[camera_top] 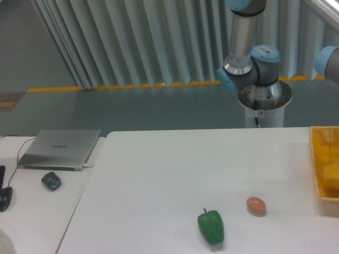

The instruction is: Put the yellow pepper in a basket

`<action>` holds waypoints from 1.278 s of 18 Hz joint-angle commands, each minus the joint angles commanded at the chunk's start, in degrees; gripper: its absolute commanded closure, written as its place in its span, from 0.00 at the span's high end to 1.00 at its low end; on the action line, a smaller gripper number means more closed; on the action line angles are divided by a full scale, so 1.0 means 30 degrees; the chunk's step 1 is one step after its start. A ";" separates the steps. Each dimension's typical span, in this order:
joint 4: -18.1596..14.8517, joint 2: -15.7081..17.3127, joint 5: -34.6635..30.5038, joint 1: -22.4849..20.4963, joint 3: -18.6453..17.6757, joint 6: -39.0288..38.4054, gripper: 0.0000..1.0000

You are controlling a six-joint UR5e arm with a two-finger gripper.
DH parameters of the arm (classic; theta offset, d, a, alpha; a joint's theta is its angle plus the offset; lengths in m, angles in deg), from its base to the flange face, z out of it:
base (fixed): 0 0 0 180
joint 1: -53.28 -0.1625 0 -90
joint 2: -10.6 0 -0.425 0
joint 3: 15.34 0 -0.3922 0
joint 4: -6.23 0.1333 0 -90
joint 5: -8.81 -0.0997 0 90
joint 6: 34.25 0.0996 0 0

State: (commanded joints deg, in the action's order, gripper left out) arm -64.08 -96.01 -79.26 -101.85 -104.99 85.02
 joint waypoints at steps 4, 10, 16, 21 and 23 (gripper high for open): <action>0.0000 0.0088 0.0059 0.0058 0.0000 -0.0058 1.00; -0.0029 0.0146 0.0059 0.1726 0.0117 -0.2607 1.00; -0.0029 0.0176 0.0088 0.2342 0.0263 -0.2636 1.00; 0.0203 0.0352 0.0058 0.3689 0.0264 -0.4124 1.00; 0.0264 0.0352 0.0059 0.3983 0.0234 -0.4628 1.00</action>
State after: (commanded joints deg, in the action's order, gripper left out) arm -63.29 -94.96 -79.08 -89.90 -104.29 71.14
